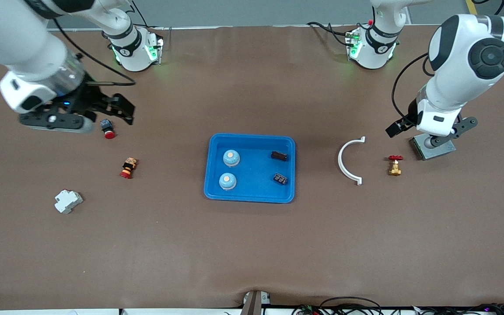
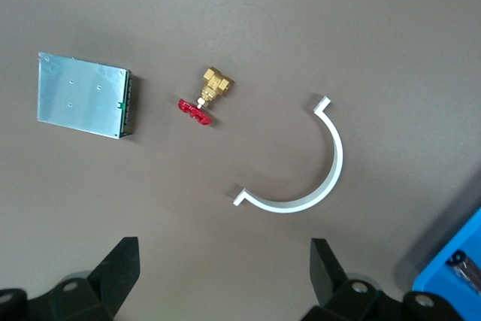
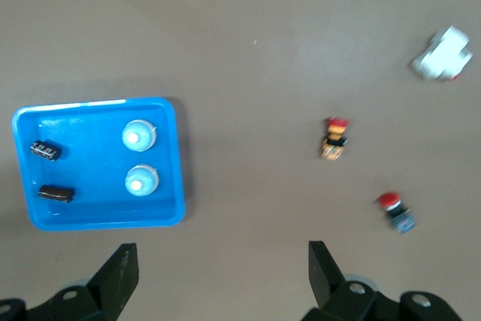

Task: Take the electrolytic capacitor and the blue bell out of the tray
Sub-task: 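Lower the right gripper over a bell while the left gripper reaches a capacitor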

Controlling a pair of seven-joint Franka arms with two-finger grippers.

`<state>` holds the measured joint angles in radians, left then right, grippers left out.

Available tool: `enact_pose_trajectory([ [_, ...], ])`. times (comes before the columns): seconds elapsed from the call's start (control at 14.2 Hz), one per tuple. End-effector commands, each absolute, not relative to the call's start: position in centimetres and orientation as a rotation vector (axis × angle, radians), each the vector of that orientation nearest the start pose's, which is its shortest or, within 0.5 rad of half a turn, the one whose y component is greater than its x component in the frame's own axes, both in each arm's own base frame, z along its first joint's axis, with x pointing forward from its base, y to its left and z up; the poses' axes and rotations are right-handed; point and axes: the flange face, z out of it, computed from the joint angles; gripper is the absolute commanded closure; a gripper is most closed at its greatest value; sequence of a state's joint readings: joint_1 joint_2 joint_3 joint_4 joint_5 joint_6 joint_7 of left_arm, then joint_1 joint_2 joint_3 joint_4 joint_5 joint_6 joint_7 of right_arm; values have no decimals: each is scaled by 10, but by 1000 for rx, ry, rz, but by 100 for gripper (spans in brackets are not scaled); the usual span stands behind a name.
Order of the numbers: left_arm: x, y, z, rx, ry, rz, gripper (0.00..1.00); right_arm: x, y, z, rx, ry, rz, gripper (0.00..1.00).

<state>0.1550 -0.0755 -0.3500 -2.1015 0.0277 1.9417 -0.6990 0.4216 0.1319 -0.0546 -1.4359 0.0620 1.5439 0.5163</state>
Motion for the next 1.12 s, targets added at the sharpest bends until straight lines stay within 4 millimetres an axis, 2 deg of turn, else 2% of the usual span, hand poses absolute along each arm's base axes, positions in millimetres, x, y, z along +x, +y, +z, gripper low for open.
enact_pose_trajectory([
  [0.0,495,-98,406,-2945,-828,36,0,546,269,579,-3108,287,145,0],
  [0.21,493,-95,367,-2911,-981,31,0,548,311,547,-3058,291,187,0],
  [0.35,495,-93,349,-2894,-1034,59,0,550,321,531,-3028,305,191,0],
  [0.42,497,-97,344,-2879,-1084,59,0,547,329,521,-3026,289,177,0],
  [0.56,501,-104,338,-2857,-1159,58,0,545,334,499,-3021,289,148,0],
  [0.77,511,-138,329,-2822,-1272,85,0,538,345,468,-3033,272,118,0],
  [0.91,517,-171,322,-2800,-1343,101,0,535,352,450,-3026,265,91,0],
  [1.05,524,-201,313,-2785,-1387,120,0,534,363,422,-3039,252,110,0],
])
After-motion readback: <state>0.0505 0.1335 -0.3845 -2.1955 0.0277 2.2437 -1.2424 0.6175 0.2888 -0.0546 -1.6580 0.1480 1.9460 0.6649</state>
